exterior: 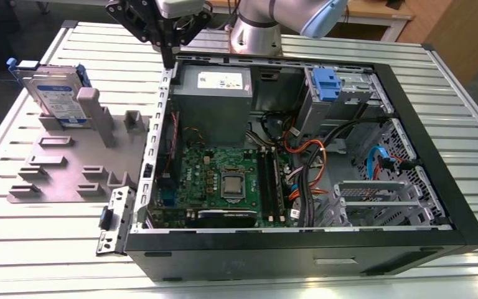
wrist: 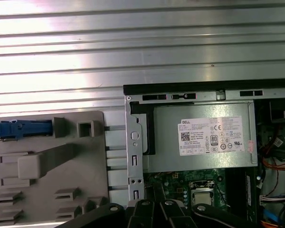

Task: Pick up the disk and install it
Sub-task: 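Reach for the disk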

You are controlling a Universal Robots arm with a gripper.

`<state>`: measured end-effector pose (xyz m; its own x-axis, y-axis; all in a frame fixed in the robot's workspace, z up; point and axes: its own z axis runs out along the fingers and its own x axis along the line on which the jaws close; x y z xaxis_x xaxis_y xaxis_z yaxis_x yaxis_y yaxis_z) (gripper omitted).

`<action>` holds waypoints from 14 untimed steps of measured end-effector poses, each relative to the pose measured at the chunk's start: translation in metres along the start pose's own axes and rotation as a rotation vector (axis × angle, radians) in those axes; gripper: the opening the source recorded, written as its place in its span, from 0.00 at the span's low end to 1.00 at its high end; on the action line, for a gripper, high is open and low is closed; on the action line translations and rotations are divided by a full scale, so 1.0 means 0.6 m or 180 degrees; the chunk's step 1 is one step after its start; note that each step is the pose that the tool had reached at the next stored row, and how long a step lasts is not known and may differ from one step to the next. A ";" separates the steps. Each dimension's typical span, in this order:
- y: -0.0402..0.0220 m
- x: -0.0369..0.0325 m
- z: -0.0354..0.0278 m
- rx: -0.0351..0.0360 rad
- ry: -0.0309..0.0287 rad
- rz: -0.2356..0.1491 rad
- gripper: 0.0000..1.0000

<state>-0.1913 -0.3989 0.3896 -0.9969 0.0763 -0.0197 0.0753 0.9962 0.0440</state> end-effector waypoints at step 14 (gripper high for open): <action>-0.001 0.006 0.001 0.0000 0.0002 0.0000 0.11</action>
<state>-0.1952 -0.3989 0.3890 -0.9969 0.0762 -0.0189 0.0753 0.9962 0.0440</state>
